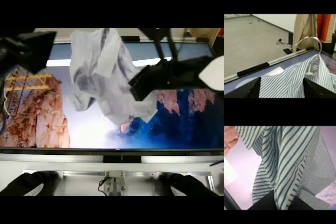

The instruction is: Fold the shirts.

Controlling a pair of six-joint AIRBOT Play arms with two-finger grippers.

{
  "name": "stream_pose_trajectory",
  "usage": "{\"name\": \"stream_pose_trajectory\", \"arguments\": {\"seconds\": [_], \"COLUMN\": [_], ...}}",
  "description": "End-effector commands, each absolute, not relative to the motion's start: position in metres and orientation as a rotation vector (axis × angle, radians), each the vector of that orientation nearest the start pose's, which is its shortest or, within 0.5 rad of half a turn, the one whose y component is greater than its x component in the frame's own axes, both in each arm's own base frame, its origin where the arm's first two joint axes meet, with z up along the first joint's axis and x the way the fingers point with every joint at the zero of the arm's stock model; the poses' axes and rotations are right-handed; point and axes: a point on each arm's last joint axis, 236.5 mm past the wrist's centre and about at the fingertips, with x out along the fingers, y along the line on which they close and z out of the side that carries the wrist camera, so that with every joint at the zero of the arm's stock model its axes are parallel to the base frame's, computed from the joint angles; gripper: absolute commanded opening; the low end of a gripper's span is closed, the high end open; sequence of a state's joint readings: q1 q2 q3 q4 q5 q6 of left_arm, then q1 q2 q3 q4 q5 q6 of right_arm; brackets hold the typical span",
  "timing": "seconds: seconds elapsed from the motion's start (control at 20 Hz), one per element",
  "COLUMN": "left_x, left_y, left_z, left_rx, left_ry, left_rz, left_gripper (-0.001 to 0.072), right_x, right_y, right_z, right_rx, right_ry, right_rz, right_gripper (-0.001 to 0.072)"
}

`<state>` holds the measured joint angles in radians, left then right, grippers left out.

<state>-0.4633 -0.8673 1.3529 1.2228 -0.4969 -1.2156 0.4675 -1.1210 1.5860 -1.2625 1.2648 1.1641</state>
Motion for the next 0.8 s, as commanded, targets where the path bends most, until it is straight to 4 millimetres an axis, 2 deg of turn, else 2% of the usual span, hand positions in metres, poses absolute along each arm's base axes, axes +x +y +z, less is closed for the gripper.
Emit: {"name": "stream_pose_trajectory", "arguments": {"seconds": [0.0, 0.15, 0.3, 0.4, 0.55, 0.65, 0.75], "left_x": [0.374, 0.396, 0.409, 0.412, 0.415, 0.422, 0.428], "left_y": [-0.245, -0.263, -0.282, -0.292, -0.303, -0.304, -0.303], "left_z": [0.381, 0.362, 0.335, 0.334, 0.344, 0.346, 0.348], "left_rx": [0.051, 0.038, 0.047, -0.017, -0.054, -0.066, -0.077], "left_ry": [-0.050, -0.037, 0.012, 0.013, -0.055, -0.088, -0.116], "left_rz": [-0.634, -0.635, -0.653, -0.661, -0.656, -0.639, -0.624], "left_gripper": [0.0613, 0.0603, 0.0599, 0.0598, 0.0591, 0.0408, 0.0399], "right_x": [0.333, 0.343, 0.348, 0.349, 0.348, 0.344, 0.340], "right_y": [0.270, 0.273, 0.275, 0.275, 0.276, 0.281, 0.286], "right_z": [0.234, 0.235, 0.242, 0.243, 0.243, 0.244, 0.246], "right_rx": [-0.352, -0.343, -0.336, -0.339, -0.337, -0.332, -0.327], "right_ry": [0.657, 0.628, 0.593, 0.586, 0.586, 0.580, 0.574], "right_rz": [0.881, 0.868, 0.858, 0.857, 0.864, 0.892, 0.921], "right_gripper": [0.0073, 0.0073, 0.0073, 0.0073, 0.0073, 0.0073, 0.0073]}}
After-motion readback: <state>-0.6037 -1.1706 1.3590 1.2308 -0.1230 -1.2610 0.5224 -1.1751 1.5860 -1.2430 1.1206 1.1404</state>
